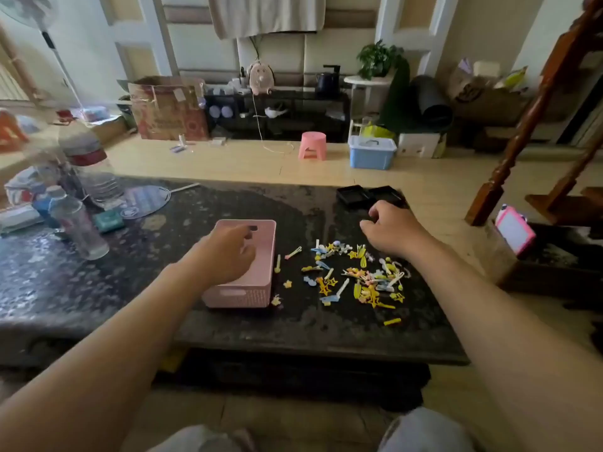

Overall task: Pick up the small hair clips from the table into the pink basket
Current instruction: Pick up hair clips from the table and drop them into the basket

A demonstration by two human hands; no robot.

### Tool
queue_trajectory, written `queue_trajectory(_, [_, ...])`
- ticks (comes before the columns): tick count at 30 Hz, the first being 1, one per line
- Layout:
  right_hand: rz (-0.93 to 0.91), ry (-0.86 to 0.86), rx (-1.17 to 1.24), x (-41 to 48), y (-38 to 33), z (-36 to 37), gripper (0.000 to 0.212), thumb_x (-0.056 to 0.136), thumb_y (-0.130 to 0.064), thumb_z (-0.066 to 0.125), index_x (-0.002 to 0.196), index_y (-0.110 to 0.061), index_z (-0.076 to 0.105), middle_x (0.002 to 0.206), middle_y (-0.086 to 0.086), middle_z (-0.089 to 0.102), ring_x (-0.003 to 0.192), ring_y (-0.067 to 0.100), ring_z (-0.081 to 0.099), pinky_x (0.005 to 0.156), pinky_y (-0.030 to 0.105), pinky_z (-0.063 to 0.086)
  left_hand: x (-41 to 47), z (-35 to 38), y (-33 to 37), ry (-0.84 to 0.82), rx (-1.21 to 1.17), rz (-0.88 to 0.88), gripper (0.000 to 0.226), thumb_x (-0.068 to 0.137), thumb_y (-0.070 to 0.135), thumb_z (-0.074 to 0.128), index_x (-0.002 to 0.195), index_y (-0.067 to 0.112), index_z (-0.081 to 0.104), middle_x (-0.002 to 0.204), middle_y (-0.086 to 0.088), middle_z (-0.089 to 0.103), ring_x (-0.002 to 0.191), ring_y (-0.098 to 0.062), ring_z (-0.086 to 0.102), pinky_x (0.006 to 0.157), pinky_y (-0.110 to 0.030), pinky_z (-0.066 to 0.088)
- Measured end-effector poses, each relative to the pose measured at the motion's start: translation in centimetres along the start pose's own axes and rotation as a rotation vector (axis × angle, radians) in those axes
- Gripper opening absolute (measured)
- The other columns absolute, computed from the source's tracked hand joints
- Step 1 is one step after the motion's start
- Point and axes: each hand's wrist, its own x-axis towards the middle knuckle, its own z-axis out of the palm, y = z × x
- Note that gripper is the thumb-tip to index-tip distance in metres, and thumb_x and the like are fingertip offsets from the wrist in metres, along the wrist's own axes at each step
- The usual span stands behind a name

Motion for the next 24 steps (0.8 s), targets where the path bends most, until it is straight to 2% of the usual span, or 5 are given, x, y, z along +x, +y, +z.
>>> queue_trajectory(5, [0.116, -0.183, -0.037, -1.4, 2.3, 7.2, 0.046, 0.096, -0.037, 0.049, 0.134, -0.011, 0.048, 0.134, 0.014, 0.054, 0.114, 0.031, 0.054, 0.089, 0.038, 0.044, -3.5, 7.4, -1.2, -0.107, 0.177, -0.112, 0.042, 0.092, 0.033, 0.047, 0.131, 0.016, 0.047, 0.128, -0.008, 0.054, 0.115, -0.031, 0.051, 0.097, -0.045, 0.039])
queue_trajectory(9, [0.161, -0.250, -0.059, -1.0, 4.0, 12.6, 0.059, 0.094, -0.042, 0.051, 0.144, -0.015, 0.040, 0.144, 0.014, 0.044, 0.129, 0.032, 0.045, 0.102, 0.042, 0.042, -3.1, 11.8, -1.6, -0.016, 0.192, -0.071, 0.045, 0.087, 0.033, 0.051, 0.130, 0.021, 0.046, 0.130, -0.006, 0.051, 0.122, -0.029, 0.043, 0.108, -0.048, 0.025])
queue_trajectory(15, [0.132, -0.182, -0.136, 1.7, 4.6, 18.4, 0.072, 0.090, -0.050, 0.058, 0.150, -0.020, 0.031, 0.148, 0.014, 0.036, 0.136, 0.034, 0.037, 0.107, 0.045, 0.038, -0.1, 14.0, -2.6, 0.273, 0.135, -0.034, 0.051, 0.081, 0.029, 0.067, 0.127, 0.012, 0.055, 0.122, -0.016, 0.050, 0.114, -0.036, 0.044, 0.107, -0.056, 0.026])
queue_trajectory(20, [0.051, -0.153, -0.187, 5.9, 3.2, 21.4, 0.085, 0.086, -0.059, 0.059, 0.154, -0.027, 0.020, 0.157, 0.015, 0.025, 0.144, 0.034, 0.026, 0.113, 0.047, 0.031, 2.8, 13.5, -3.9, 0.144, 0.122, -0.180, 0.055, 0.087, 0.048, 0.058, 0.134, 0.022, 0.048, 0.137, -0.007, 0.047, 0.132, -0.029, 0.035, 0.115, -0.052, 0.006])
queue_trajectory(24, [0.021, -0.193, -0.239, 9.0, 2.1, 23.0, 0.088, 0.089, -0.061, 0.055, 0.156, -0.034, 0.006, 0.164, 0.014, 0.009, 0.148, 0.038, 0.014, 0.117, 0.053, 0.026, 3.9, 13.4, -4.7, 0.041, 0.157, -0.168, 0.029, 0.091, 0.052, 0.046, 0.098, 0.027, 0.060, 0.097, 0.008, 0.058, 0.102, -0.019, 0.054, 0.109, -0.048, 0.020])
